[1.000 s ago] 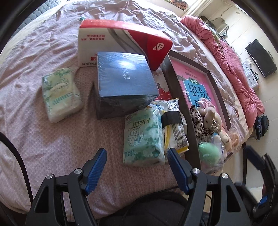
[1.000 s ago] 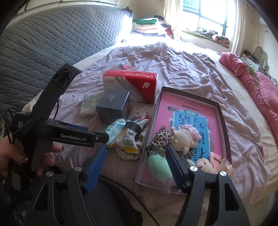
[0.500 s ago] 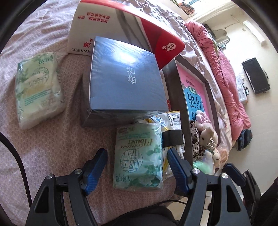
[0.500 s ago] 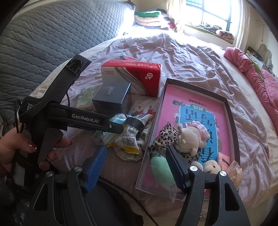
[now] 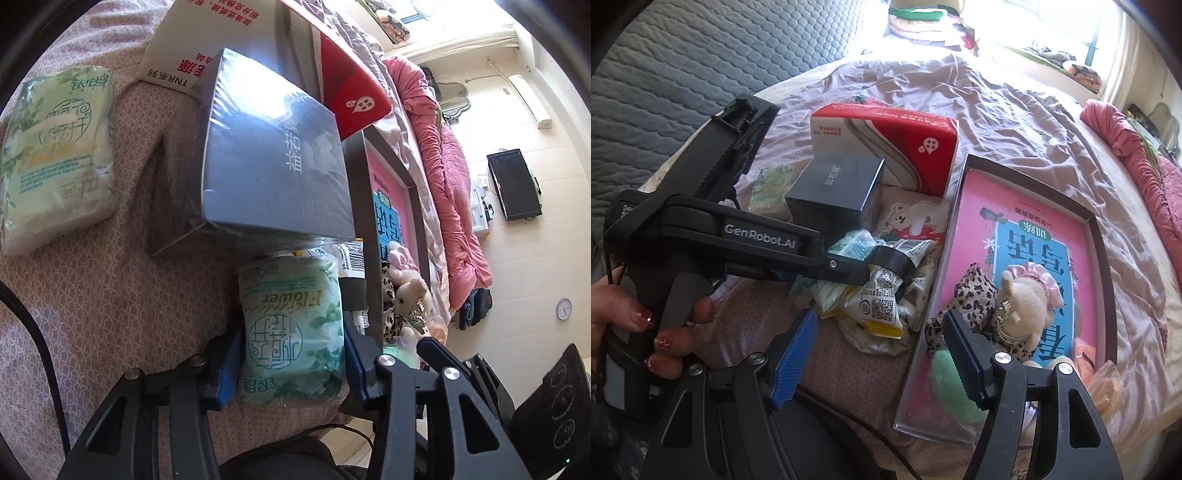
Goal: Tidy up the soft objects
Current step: 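Grasp the green Flower pad package with the left tool while the right tool grasps the yellow snack packet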
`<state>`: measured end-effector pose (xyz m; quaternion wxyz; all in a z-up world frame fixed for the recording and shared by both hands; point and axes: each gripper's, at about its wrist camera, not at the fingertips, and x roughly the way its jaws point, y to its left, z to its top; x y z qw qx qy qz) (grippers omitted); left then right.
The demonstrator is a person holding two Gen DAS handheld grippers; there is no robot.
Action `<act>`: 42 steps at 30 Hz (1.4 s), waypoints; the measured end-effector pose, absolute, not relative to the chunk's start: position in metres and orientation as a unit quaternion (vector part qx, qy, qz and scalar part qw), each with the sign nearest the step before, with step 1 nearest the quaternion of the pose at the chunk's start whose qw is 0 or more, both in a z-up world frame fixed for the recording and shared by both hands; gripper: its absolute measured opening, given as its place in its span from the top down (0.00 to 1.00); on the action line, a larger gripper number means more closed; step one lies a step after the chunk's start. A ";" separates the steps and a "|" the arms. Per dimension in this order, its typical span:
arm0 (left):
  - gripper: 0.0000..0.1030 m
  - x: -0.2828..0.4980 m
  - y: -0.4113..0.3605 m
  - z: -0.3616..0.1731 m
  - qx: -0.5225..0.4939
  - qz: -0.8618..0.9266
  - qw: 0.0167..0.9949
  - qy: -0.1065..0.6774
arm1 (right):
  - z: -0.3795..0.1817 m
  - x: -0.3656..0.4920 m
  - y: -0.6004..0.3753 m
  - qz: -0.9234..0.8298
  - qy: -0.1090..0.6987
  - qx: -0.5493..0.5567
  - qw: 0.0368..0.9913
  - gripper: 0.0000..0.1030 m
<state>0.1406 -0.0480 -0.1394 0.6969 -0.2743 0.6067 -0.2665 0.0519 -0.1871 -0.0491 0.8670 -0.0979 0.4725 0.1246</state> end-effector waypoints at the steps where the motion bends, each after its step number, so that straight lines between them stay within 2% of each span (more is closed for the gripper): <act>1: 0.55 0.139 -0.046 -0.138 -0.274 -0.266 0.698 0.606 | -0.050 0.053 -0.187 0.124 0.473 -0.098 0.867 0.30; 6: 0.55 0.130 -0.028 -0.119 -0.277 -0.267 0.715 0.583 | -0.052 0.062 -0.184 0.117 0.478 -0.098 0.865 0.30; 17: 0.55 0.117 0.007 -0.085 -0.212 -0.229 0.773 0.552 | -0.062 0.094 -0.166 0.095 0.495 -0.074 0.860 0.31; 19: 0.55 0.116 0.010 -0.085 -0.211 -0.229 0.775 0.549 | -0.067 0.100 -0.164 0.086 0.507 -0.067 0.855 0.37; 23: 0.55 0.115 0.014 -0.085 -0.213 -0.230 0.776 0.547 | -0.079 0.108 -0.161 0.062 0.528 -0.066 0.845 0.40; 27: 0.55 0.114 0.012 -0.084 -0.211 -0.230 0.776 0.548 | -0.089 0.116 -0.159 0.044 0.538 -0.076 0.838 0.49; 39: 0.55 0.107 -0.003 -0.077 -0.191 -0.230 0.781 0.548 | -0.079 0.109 -0.190 0.053 0.517 0.004 0.854 0.64; 42: 0.55 0.105 -0.006 -0.070 -0.188 -0.232 0.785 0.542 | -0.071 0.104 -0.194 0.060 0.506 0.011 0.860 0.64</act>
